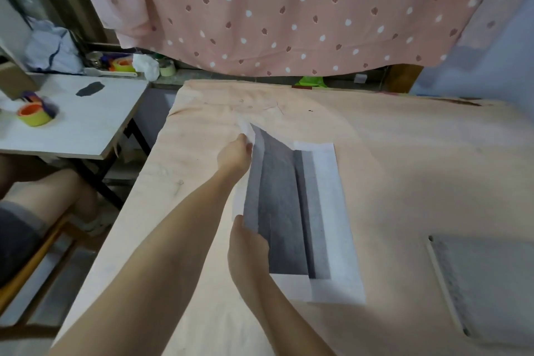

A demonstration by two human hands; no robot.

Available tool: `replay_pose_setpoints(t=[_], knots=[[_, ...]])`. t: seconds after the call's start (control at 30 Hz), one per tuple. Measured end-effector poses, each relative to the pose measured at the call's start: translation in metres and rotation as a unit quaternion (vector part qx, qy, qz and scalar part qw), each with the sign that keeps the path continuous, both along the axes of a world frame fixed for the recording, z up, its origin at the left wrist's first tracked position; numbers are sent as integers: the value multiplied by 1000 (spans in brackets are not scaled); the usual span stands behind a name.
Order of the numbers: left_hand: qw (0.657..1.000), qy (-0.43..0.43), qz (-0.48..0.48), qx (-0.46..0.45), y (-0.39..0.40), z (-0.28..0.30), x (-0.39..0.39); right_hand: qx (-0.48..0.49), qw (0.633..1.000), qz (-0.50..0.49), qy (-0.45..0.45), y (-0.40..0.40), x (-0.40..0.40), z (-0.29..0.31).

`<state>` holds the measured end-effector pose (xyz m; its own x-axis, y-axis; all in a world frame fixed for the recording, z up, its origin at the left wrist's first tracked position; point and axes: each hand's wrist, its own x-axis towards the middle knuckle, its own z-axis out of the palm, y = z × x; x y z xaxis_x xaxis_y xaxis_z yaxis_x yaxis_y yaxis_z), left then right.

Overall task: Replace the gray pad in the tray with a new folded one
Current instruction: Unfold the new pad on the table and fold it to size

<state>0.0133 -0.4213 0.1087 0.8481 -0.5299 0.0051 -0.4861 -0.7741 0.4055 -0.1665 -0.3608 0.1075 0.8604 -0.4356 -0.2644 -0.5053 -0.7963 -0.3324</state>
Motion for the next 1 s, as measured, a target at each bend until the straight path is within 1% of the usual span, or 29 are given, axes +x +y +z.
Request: replay_pose_setpoints(t=[0.1,0.27,0.33,0.4,0.43,0.47,0.53,0.57,0.63,0.7,0.8,0.87,0.9,0.97,1.0], knots=[[999,33,-1,-7,16,-15,24,-58,998,27,22,17,23,-7],[998,68,8,-3,33,-39,57,-74,997,21,30,35,57,-21],[996,85,11,-1,38,-50,69,-92,994,46,40,38,70,-33],[995,100,13,12,42,-61,78,-45,996,38,59,41,80,-44],[994,110,14,19,45,-67,81,1,999,0,35,42,85,-48],[992,120,14,24,48,-73,85,26,999,-24,17,43,89,-54],[990,140,12,27,54,-86,92,44,998,-49,7,44,94,-67],[988,150,11,27,57,-91,96,56,998,-36,19,46,93,-70],[986,164,11,30,62,-102,102,-2,995,62,75,49,92,-68],[984,175,11,39,67,-111,106,-53,987,118,92,49,88,-77],[980,191,12,51,70,-124,111,-62,990,91,92,56,89,-86],[979,193,19,59,70,-130,112,-71,994,43,69,60,89,-93],[979,192,23,60,70,-133,111,-67,995,27,72,61,90,-96],[979,192,31,63,71,-137,110,-57,995,25,74,63,94,-106],[979,193,33,65,71,-139,109,-68,995,24,63,65,95,-115]])
